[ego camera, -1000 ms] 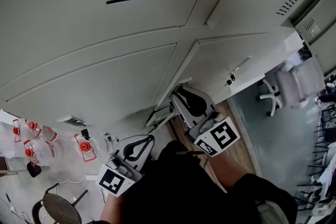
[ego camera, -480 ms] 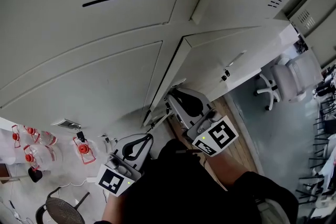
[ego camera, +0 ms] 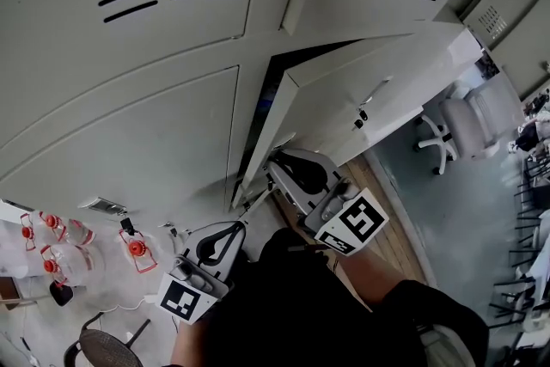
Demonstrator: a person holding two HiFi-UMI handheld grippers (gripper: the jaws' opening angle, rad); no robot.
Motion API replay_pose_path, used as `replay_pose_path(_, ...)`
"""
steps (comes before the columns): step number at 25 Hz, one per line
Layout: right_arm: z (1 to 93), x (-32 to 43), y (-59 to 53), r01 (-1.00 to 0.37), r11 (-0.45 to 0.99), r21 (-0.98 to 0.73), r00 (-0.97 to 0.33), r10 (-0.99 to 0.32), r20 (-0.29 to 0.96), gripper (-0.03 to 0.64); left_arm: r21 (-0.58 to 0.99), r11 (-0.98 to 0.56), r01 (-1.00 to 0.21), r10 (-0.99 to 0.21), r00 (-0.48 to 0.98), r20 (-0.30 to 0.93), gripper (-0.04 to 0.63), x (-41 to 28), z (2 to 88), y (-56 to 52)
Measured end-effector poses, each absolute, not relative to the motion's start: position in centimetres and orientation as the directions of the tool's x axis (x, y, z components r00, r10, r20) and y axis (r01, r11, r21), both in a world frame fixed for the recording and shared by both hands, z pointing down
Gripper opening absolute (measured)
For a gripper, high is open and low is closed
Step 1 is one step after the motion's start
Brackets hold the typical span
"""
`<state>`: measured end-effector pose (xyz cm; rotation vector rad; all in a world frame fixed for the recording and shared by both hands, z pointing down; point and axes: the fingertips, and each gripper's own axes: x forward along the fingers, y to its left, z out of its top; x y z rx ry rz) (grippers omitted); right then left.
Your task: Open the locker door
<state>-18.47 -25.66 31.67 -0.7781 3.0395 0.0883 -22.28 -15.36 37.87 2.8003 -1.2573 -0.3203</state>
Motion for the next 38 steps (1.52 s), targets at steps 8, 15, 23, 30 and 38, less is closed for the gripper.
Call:
replay_pose_path(8, 31.6, -17.5, -24.7, -0.417, 0.908, 0.045, -0.909, -0.416, -0.040, 0.046, 0.137, -0.670, -0.729, -0.741, 0.650, -0.168, 0.017, -21.4, 37.9, -15.2)
replay_pose_path(15, 31.7, -16.5, -23.8, -0.373, 0.927, 0.036, -0.927, -0.371, -0.054, 0.046, 0.134, -0.685, -0.717, -0.728, 0.664, -0.169, 0.017, -20.3, 37.8, -15.5)
replay_pose_path(23, 31.6, -15.2, -22.5, -0.301, 0.952, 0.051, -0.952, -0.297, -0.080, 0.045, 0.118, -0.668, -0.735, -0.743, 0.651, -0.155, 0.017, -20.3, 37.7, -16.2)
replay_pose_path(30, 31.8, -13.6, -21.4, -0.202, 0.979, 0.039, -0.977, -0.199, -0.076, 0.043, 0.111, -0.655, -0.747, -0.754, 0.636, -0.164, 0.017, -19.0, 36.6, -17.5)
replay_pose_path(38, 32.0, -11.3, -20.1, -0.125, 0.991, 0.045, -0.989, -0.121, -0.083, 0.043, 0.113, -0.642, -0.758, -0.766, 0.626, -0.147, 0.017, -17.2, 36.8, -17.9)
